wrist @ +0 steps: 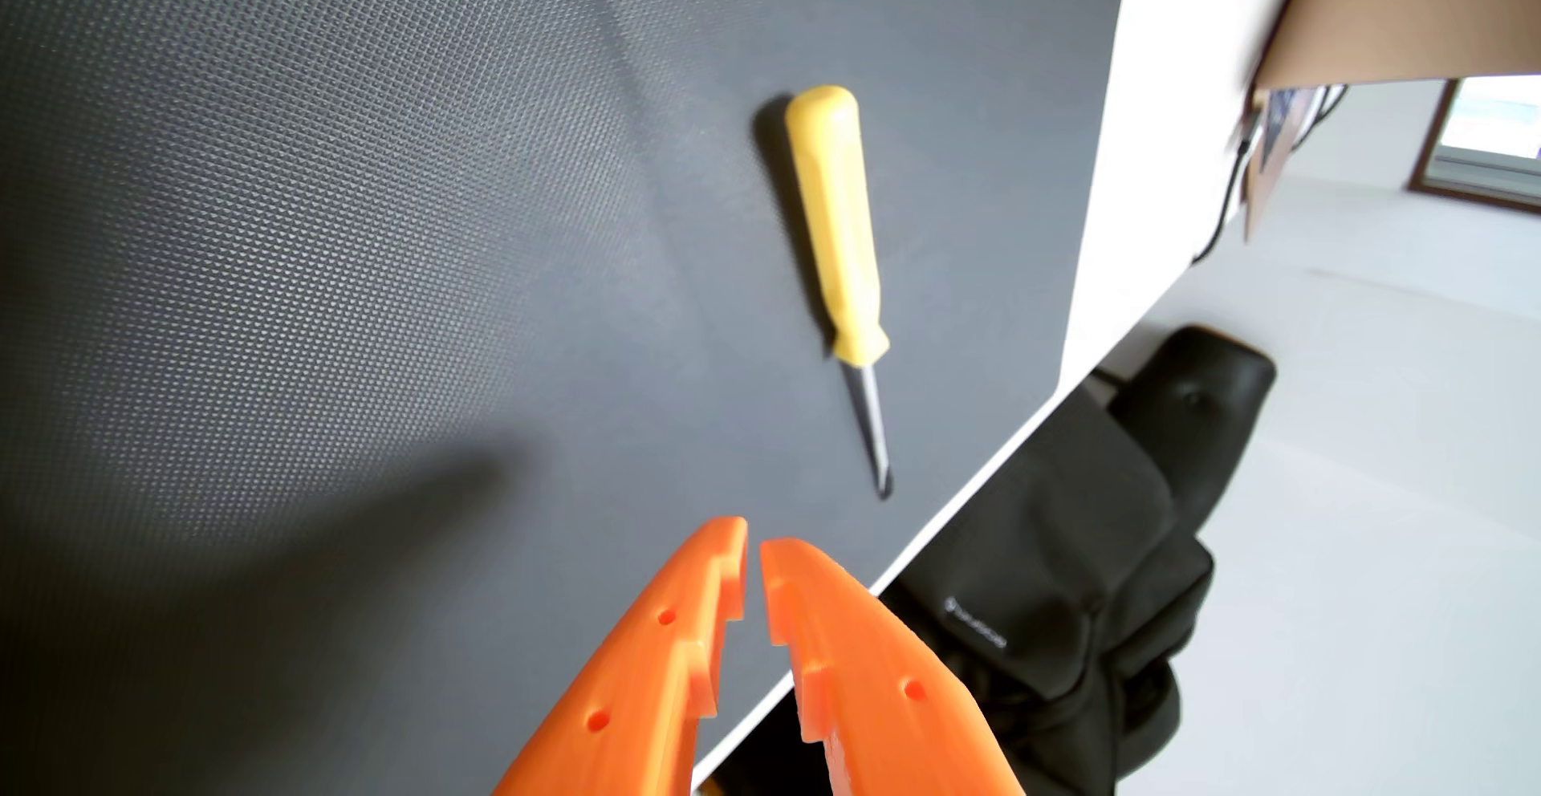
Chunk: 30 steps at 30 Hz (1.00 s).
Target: Grab the yellow screwdriver
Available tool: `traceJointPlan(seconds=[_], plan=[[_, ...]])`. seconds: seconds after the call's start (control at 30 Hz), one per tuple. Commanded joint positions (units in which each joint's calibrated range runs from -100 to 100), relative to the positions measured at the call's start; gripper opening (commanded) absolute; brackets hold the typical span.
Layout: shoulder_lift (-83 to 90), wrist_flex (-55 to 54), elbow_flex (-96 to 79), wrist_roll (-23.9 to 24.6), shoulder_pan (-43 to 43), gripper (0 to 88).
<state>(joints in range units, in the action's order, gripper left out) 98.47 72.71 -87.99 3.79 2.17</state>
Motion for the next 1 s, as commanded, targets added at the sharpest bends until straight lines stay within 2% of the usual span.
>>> traceJointPlan(seconds=[0.0,0.97], plan=[[-0.3,1.9,4.1,0.1,0.0,1.3],[-1.8,3.4,11.5,0.0,-0.4,1.3]])
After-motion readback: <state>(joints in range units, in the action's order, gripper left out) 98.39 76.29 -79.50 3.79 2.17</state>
